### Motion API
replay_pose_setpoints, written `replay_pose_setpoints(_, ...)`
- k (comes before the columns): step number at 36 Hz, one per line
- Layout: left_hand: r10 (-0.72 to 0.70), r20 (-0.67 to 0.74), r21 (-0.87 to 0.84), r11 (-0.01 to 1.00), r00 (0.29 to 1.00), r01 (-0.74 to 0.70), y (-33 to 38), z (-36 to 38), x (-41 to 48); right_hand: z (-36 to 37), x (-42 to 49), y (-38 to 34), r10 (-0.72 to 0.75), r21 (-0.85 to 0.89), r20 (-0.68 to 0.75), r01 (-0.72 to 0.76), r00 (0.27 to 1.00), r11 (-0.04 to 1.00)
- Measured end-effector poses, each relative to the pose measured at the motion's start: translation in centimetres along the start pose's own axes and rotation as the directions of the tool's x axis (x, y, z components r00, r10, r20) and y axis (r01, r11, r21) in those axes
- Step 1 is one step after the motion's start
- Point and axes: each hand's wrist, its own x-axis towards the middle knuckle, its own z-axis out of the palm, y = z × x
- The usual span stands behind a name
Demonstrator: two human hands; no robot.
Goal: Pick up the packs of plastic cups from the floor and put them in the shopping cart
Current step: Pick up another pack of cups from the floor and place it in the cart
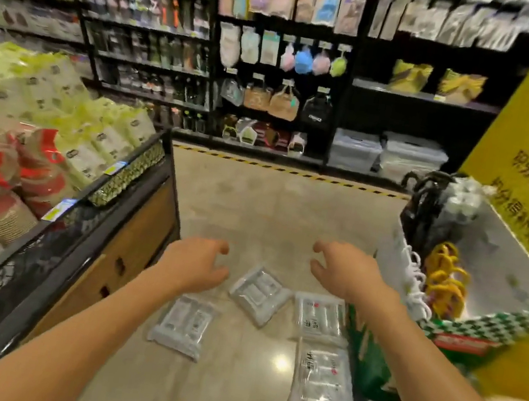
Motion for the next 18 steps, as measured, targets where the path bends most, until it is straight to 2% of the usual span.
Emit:
replay_pose_setpoints(6,0.182,0.097,-0.082,0.981,0.978,-0.174,3.0,1.6,7.0,1.5,0.8,3.2,0.216,0.059,-0.001,-0.215,0.976,0.975)
replay_pose_setpoints(13,0.364,0.142,-0.11,0.93,0.92,-0.351,7.1,3.7,14.1,2.9,0.5,7.2,0.386,0.108,-0.04,-0.38,0.922,0.918)
replay_pose_setpoints(18,0.461,0.163,-0.129,0.887,0.872,-0.444,10.6,5.9,18.4,5.1,1.3,10.9,0.473,0.142,-0.014,-0.466,0.881,0.873)
